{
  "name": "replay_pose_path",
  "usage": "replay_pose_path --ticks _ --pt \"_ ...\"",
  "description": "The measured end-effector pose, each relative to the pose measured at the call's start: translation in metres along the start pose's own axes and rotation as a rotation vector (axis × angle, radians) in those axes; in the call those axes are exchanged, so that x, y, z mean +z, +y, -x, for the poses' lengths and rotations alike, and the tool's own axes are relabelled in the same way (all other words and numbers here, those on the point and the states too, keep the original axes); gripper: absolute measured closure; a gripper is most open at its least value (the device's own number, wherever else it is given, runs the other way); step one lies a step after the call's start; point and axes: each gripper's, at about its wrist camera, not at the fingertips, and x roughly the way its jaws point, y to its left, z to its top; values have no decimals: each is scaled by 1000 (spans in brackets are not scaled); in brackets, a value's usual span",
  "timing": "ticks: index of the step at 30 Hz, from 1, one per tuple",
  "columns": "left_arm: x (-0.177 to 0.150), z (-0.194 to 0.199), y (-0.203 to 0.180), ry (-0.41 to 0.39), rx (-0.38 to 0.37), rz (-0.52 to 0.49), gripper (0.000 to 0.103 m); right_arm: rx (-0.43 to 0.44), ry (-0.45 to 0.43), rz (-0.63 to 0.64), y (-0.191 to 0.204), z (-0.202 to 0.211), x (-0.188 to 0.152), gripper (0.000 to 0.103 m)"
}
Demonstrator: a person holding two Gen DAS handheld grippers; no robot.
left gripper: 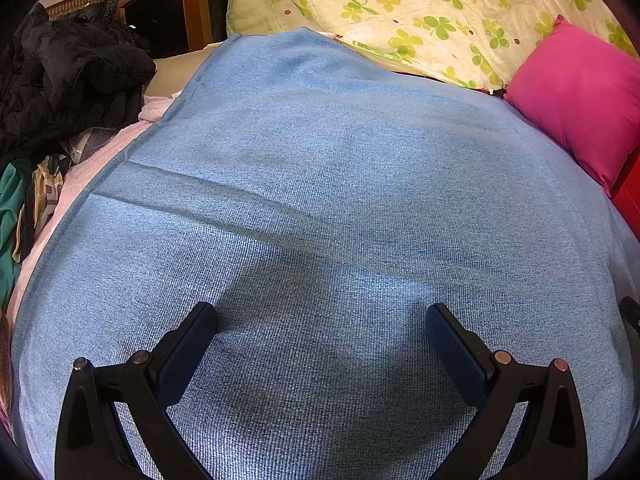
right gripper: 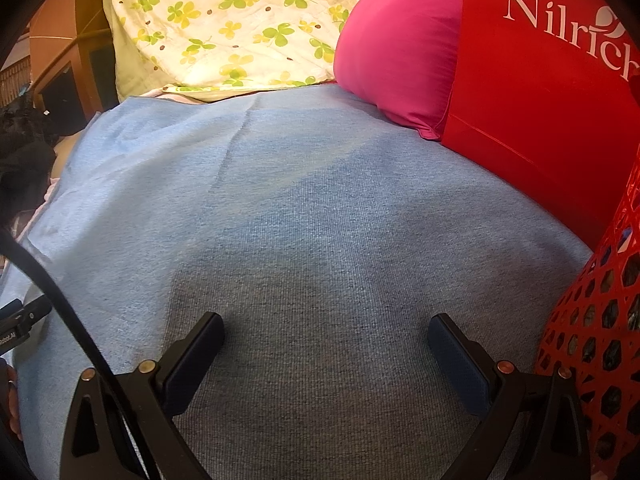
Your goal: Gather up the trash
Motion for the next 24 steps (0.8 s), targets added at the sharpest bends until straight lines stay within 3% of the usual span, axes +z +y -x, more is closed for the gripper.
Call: replay_pose_path --ticks 24 --pt "1 4 -1 -9 -20 15 0 -3 1 4 -4 2 -2 0"
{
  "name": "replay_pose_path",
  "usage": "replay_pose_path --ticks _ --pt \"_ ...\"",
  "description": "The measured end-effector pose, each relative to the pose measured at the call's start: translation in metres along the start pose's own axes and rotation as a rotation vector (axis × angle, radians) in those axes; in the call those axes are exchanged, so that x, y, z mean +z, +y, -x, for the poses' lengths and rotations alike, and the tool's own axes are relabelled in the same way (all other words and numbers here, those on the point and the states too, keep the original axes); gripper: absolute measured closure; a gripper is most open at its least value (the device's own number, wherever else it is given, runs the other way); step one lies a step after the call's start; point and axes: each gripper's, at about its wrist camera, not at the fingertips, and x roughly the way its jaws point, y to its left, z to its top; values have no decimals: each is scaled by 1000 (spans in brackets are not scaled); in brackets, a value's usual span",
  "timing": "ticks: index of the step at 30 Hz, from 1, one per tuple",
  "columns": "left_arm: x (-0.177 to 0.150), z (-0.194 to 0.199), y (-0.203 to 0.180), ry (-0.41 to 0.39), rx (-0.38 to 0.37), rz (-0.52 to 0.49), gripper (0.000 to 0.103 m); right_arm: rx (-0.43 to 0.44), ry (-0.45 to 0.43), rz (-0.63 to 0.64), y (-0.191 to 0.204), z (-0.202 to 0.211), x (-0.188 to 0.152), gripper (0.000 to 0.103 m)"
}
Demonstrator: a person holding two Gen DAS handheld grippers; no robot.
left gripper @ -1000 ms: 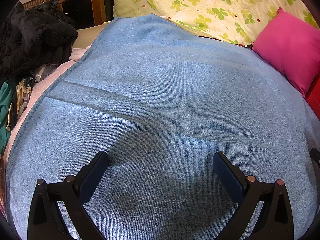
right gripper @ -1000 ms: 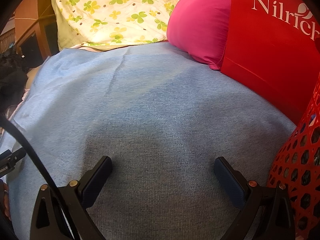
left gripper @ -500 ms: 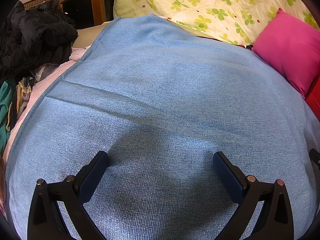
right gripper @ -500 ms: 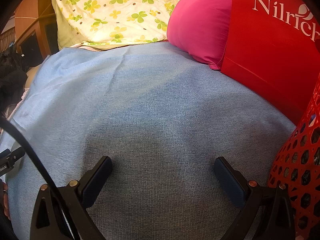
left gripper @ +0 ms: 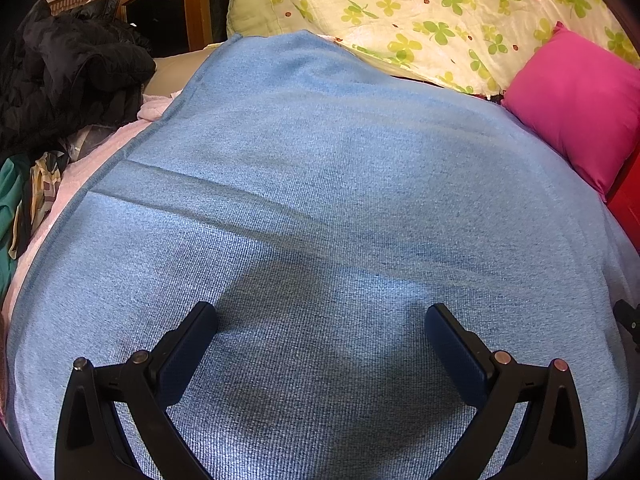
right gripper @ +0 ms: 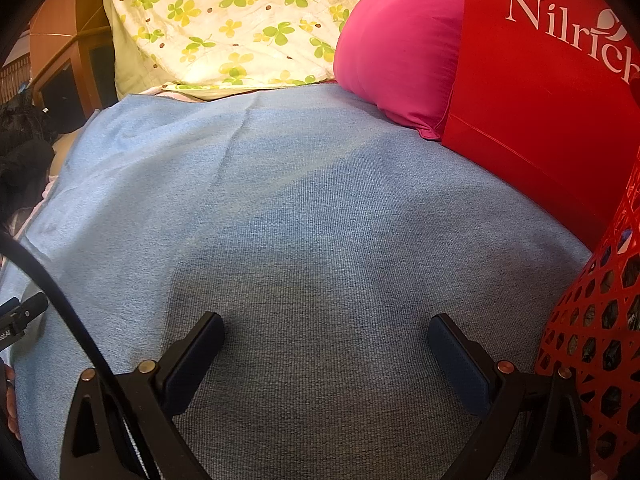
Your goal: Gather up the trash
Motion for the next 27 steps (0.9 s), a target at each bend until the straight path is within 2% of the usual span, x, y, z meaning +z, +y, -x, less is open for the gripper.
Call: replay_pose_path --ticks 27 --pt "-3 5 11 -32 -67 45 0 -1 0 0 0 0 0 0"
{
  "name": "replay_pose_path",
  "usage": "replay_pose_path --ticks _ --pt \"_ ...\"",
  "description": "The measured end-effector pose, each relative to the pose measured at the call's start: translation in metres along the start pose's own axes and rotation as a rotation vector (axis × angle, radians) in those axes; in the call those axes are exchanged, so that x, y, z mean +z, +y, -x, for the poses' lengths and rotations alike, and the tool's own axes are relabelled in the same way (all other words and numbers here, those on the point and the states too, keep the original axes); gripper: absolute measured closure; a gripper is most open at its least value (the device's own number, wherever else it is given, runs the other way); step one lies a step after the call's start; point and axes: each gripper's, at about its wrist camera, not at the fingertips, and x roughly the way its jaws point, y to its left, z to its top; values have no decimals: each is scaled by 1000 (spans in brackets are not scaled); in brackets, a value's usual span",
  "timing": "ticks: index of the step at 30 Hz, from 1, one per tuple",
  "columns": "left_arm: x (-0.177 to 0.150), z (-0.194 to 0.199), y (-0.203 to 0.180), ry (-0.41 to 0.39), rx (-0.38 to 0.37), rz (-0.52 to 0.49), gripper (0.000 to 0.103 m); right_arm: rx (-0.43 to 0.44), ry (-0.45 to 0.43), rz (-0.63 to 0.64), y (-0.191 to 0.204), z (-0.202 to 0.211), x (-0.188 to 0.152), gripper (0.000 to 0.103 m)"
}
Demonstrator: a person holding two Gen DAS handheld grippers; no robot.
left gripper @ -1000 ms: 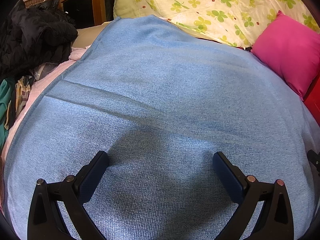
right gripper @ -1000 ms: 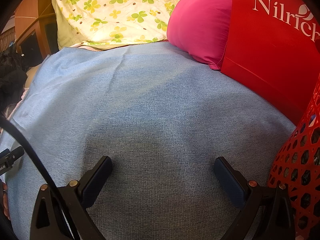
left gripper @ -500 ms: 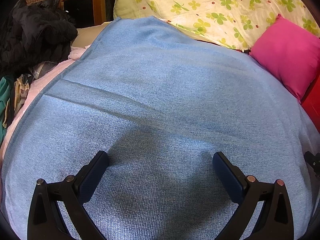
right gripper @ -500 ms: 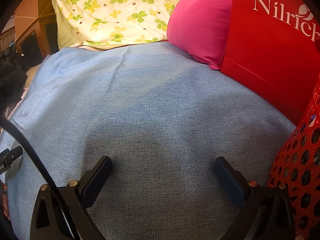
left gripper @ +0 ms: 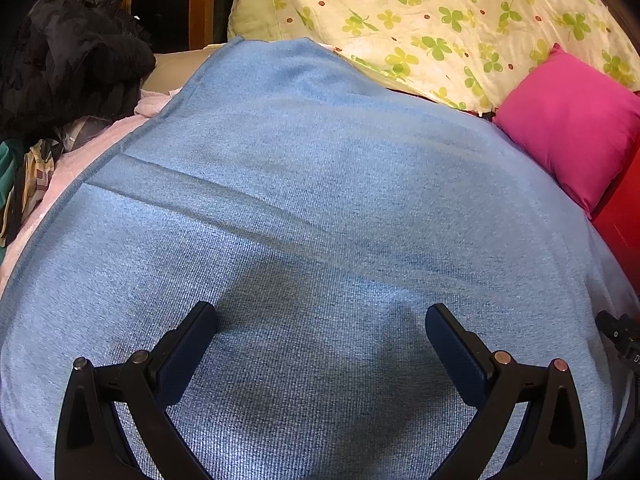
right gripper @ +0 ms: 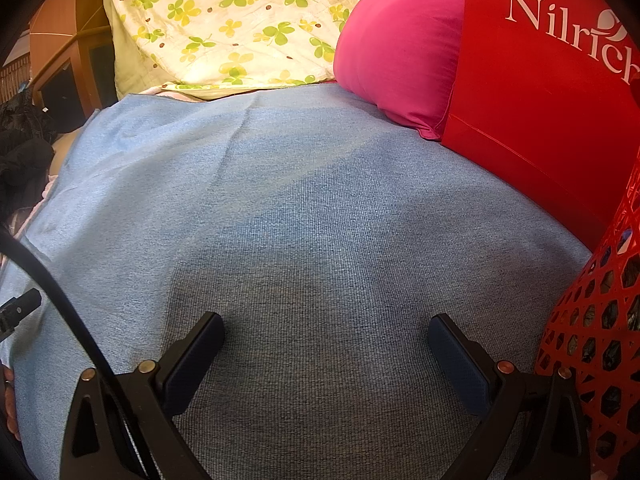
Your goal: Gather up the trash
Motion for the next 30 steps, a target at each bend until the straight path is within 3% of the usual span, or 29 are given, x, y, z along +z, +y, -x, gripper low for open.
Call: replay_pose_path --ticks 12,22,30 --pt "1 -1 0 5 9 -7 0 0 0 0 0 0 0 0" --pt "0 -7 -14 43 99 -74 0 -1 0 0 0 0 0 0" --pt "2 -9 -16 54 115 -72 0 -1 0 0 0 0 0 0"
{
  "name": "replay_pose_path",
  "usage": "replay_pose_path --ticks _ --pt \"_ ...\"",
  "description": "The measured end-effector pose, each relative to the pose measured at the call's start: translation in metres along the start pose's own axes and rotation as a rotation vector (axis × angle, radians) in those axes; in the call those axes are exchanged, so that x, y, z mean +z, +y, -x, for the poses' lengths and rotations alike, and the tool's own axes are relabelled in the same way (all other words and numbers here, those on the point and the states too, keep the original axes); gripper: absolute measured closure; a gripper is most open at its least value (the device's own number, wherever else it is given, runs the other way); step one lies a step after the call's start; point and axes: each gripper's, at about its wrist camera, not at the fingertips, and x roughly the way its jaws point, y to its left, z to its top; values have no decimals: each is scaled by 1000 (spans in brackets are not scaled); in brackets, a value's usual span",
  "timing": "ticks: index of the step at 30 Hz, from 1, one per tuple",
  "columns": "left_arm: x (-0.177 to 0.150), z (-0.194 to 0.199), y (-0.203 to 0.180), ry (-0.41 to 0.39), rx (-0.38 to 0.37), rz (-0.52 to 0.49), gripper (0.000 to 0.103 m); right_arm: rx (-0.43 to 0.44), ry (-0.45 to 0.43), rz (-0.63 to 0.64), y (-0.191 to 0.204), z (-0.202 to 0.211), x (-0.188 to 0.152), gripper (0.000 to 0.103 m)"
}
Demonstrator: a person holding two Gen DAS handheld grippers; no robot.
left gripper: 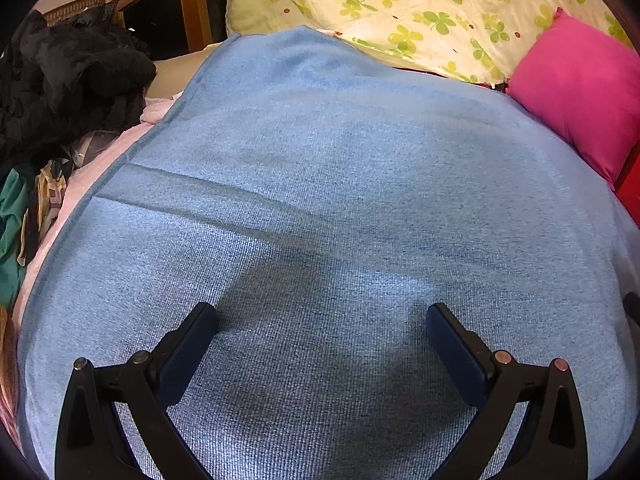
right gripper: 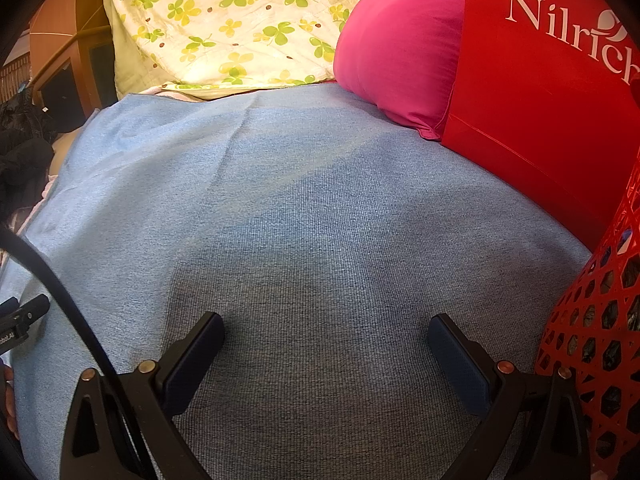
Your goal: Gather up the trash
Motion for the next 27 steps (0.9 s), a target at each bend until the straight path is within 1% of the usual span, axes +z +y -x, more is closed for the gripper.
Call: replay_pose_path --ticks 17,20,21,22,23,24,26,27 --pt "3 -2 -3 14 19 10 0 -8 2 -7 -1 0 0 0" --pt "4 2 -1 28 1 8 0 -45 33 -53 2 4 -2 0" --pt "3 9 -1 31 -12 -3 0 -61 40 -50 4 6 -4 0" --pt "1 19 -1 18 -19 -10 0 -69 36 -56 6 9 -5 0" --pt "-1 29 0 -1 -22 -16 0 -82 35 -51 10 12 -8 0" --pt "-3 49 -1 -42 -18 -36 0 -76 36 -45 12 15 -10 0" --pt "-7 83 -1 -100 -2 -70 0 10 49 -35 21 29 -15 0" --pt "-9 104 -1 -129 8 -85 0 40 37 -23 26 39 -19 0"
